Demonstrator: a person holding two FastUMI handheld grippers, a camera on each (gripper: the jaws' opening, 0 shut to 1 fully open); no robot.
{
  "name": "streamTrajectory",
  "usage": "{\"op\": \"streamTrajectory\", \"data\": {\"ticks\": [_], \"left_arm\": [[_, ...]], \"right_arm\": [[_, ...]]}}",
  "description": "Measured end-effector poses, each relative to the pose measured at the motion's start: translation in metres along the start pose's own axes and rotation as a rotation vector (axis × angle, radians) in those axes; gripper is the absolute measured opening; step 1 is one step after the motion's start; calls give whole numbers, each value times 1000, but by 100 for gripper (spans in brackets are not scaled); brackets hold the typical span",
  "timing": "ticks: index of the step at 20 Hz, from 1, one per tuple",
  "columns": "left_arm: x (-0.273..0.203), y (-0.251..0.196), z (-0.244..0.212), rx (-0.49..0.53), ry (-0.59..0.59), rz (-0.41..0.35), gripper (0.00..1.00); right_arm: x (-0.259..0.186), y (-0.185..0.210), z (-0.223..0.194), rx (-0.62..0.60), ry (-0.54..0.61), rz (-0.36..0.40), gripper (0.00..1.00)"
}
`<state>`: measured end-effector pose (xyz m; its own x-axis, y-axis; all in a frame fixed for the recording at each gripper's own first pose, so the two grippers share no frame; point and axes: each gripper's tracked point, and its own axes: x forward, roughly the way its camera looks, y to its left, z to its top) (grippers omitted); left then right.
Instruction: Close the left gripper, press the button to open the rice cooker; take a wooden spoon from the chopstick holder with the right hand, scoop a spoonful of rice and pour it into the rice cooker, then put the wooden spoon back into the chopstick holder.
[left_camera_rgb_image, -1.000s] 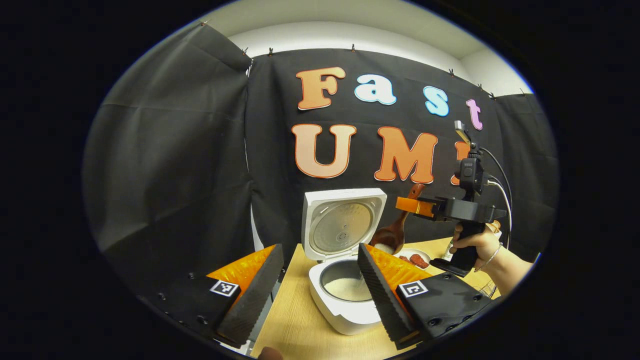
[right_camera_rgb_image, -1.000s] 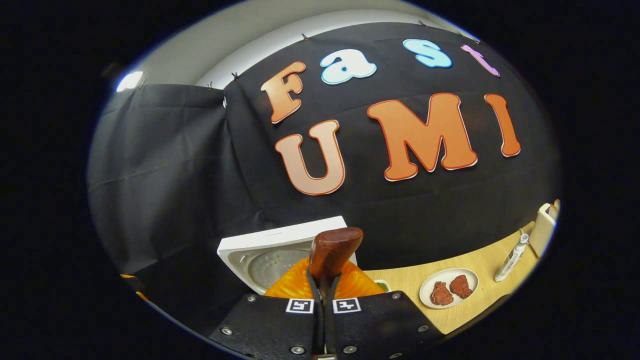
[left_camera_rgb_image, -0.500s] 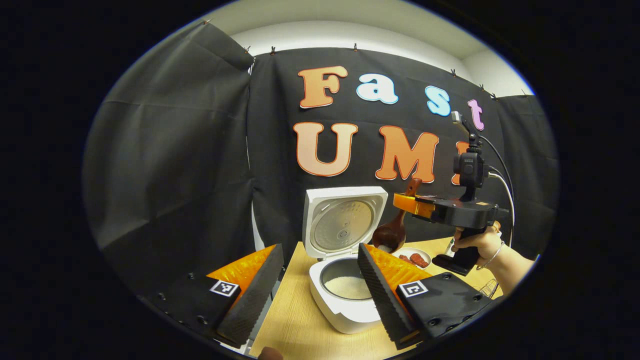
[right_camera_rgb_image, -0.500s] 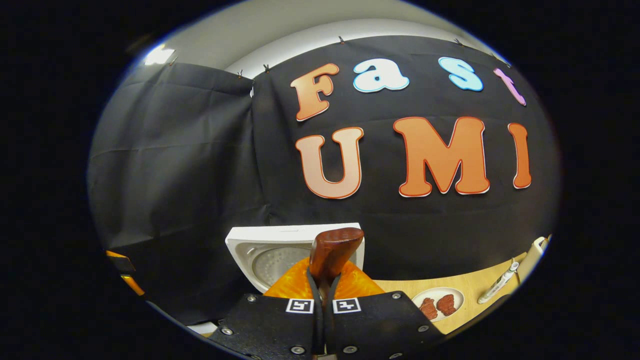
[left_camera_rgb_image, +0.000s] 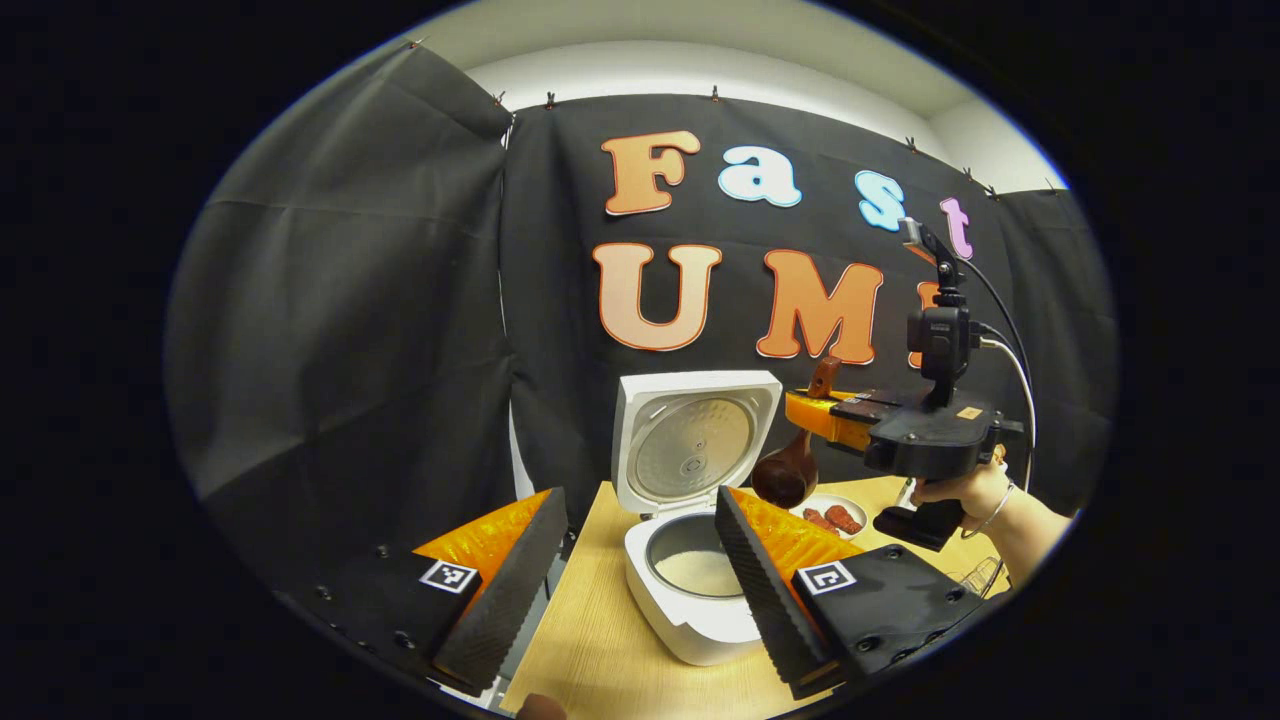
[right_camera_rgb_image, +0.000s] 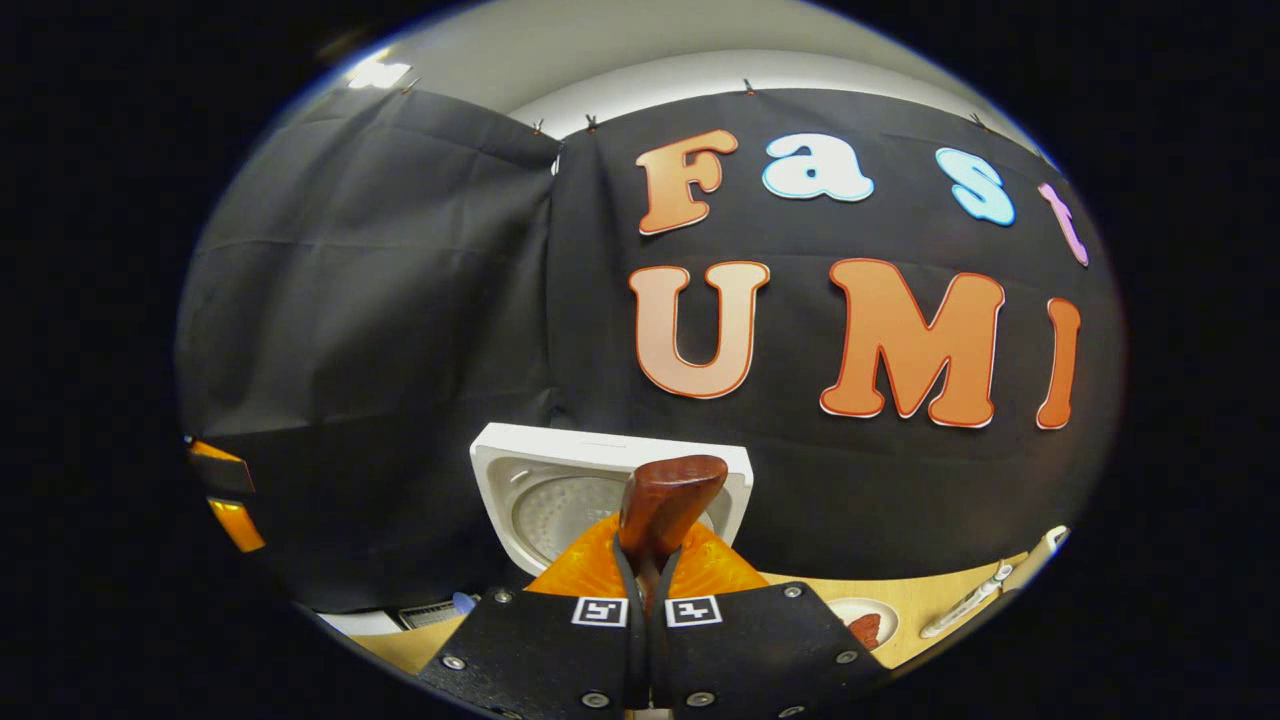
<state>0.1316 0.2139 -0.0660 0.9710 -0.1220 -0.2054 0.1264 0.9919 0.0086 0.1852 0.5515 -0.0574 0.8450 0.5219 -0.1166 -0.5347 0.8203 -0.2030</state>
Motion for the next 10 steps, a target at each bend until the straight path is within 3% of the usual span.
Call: {"op": "streamTrajectory", "data": {"ticks": [3, 6, 10], "left_arm": [[0, 0, 3, 1, 0, 3, 100], [-2, -1, 3, 7, -2, 9, 100], [-6, -5, 5, 10, -8, 10, 100]], "right_arm": [[-3, 0, 0, -65, -6, -11, 0], [-6, -1, 0, -15, -9, 0, 0], [-16, -25, 2, 87, 1, -46, 0]]}}
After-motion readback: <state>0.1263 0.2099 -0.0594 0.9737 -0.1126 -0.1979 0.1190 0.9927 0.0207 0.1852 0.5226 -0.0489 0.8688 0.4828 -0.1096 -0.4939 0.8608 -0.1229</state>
